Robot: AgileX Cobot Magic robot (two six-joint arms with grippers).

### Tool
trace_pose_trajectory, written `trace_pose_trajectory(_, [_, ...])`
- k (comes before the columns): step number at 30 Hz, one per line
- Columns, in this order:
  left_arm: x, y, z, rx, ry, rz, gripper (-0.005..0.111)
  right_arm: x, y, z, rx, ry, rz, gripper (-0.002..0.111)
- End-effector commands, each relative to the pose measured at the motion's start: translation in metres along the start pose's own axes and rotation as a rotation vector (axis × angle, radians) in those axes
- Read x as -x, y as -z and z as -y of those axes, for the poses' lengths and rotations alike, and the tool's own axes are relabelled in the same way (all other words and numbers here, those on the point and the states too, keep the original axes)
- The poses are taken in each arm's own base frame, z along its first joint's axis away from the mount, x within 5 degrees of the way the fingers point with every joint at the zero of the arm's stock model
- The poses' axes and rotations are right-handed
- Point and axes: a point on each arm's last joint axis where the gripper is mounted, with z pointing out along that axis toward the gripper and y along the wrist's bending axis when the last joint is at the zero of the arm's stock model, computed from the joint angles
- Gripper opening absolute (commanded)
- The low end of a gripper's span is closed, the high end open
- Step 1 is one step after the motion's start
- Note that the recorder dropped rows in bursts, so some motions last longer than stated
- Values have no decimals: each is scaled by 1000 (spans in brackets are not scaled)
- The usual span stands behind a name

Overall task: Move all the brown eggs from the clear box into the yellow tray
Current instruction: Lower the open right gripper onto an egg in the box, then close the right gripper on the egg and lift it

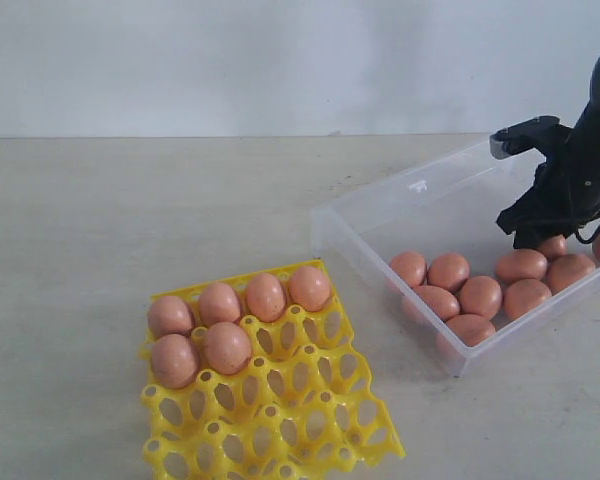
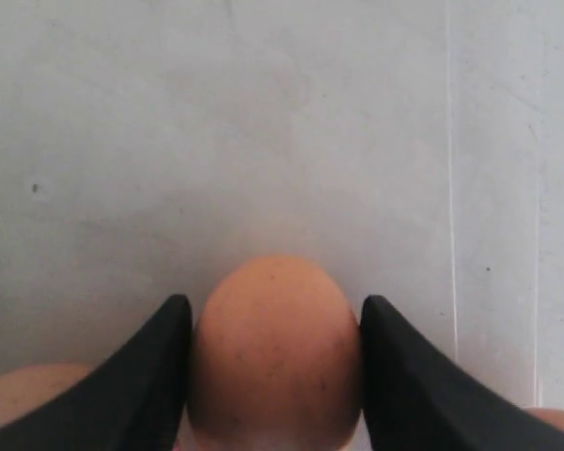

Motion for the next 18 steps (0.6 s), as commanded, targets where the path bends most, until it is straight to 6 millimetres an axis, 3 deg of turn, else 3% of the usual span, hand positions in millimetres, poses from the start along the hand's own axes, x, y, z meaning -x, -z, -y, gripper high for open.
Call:
trace_pose_trajectory(1, [1, 0, 0, 3, -2, 11, 4, 3, 2, 4, -19, -49, 44, 0])
trace_pose_trajectory(6, [1, 0, 0, 3, -2, 11, 4, 19, 27, 2, -11, -186, 248, 0])
trace_pose_trajectory(9, [1, 0, 0, 3, -2, 11, 4, 30, 86, -3, -73, -397, 698, 0])
trace_pose_trajectory(12, [1, 0, 0, 3, -2, 11, 4, 13, 129, -23, -288, -413, 1031, 0])
trace_pose_trajectory(14, [1, 0, 0, 3, -2, 11, 4, -8, 160, -48, -463, -313, 1315, 0])
trace_pose_trajectory(15, [1, 0, 0, 3, -2, 11, 4, -13, 169, -53, -471, -328, 1414, 0])
trace_pose_trajectory(17, [1, 0, 0, 3, -2, 11, 4, -19, 197, -58, -296, -502, 1653, 0])
trace_pose_trajectory(18, [1, 0, 0, 3, -2, 11, 4, -19, 210, -63, -72, -579, 1750, 0])
